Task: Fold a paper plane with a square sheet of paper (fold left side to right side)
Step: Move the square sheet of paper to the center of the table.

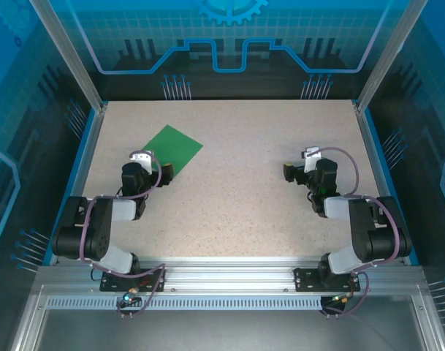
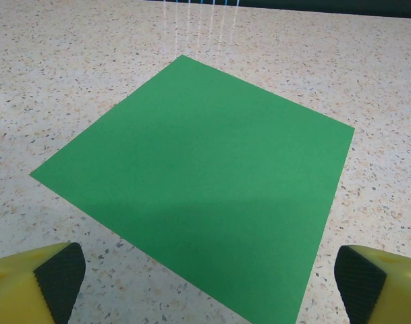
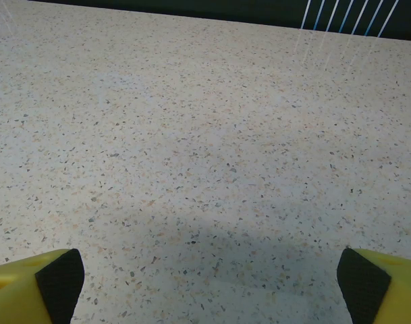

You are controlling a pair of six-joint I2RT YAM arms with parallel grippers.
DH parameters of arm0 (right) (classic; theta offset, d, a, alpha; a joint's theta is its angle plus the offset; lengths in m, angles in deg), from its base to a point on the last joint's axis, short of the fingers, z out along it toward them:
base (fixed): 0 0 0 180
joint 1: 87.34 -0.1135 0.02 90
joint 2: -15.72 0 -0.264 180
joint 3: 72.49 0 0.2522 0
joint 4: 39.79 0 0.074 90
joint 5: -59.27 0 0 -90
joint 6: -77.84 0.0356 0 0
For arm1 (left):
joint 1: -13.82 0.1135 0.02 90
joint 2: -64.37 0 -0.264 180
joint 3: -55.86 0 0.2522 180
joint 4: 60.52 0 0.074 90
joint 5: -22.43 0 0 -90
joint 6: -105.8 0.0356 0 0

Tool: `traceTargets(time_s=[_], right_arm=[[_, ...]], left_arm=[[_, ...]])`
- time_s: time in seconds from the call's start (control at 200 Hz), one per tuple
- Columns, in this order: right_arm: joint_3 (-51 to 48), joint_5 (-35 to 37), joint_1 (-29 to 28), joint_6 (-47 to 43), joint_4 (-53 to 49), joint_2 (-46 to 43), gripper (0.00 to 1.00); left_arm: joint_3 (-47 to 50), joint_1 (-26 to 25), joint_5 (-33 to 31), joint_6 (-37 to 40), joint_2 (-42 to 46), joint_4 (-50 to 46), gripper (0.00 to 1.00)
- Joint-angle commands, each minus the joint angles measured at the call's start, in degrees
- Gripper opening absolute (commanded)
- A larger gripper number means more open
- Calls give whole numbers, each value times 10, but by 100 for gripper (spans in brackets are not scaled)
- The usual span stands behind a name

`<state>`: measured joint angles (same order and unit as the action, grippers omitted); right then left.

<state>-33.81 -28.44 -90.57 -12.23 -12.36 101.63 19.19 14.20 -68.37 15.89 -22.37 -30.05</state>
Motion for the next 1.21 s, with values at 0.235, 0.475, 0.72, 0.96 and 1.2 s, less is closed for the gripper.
traceTargets(time_s=[0.235, 0.475, 0.72, 0.96, 1.2], right_arm=[[-1, -7, 3, -6, 17, 3, 100], [-1, -6, 3, -6, 17, 3, 100], [0, -9, 5, -5, 16, 3, 100], [33, 10, 28, 36, -92, -51, 100], [85, 36, 34, 132, -315, -206, 100]], left_arm=[[-9, 0, -4, -1, 0, 4, 99], [-9, 0, -3, -2, -1, 5, 99], [-9, 1, -4, -2, 0, 6, 99], [-38, 0, -62, -26, 92, -116, 99], [-202, 0, -47, -123, 122, -440, 99]])
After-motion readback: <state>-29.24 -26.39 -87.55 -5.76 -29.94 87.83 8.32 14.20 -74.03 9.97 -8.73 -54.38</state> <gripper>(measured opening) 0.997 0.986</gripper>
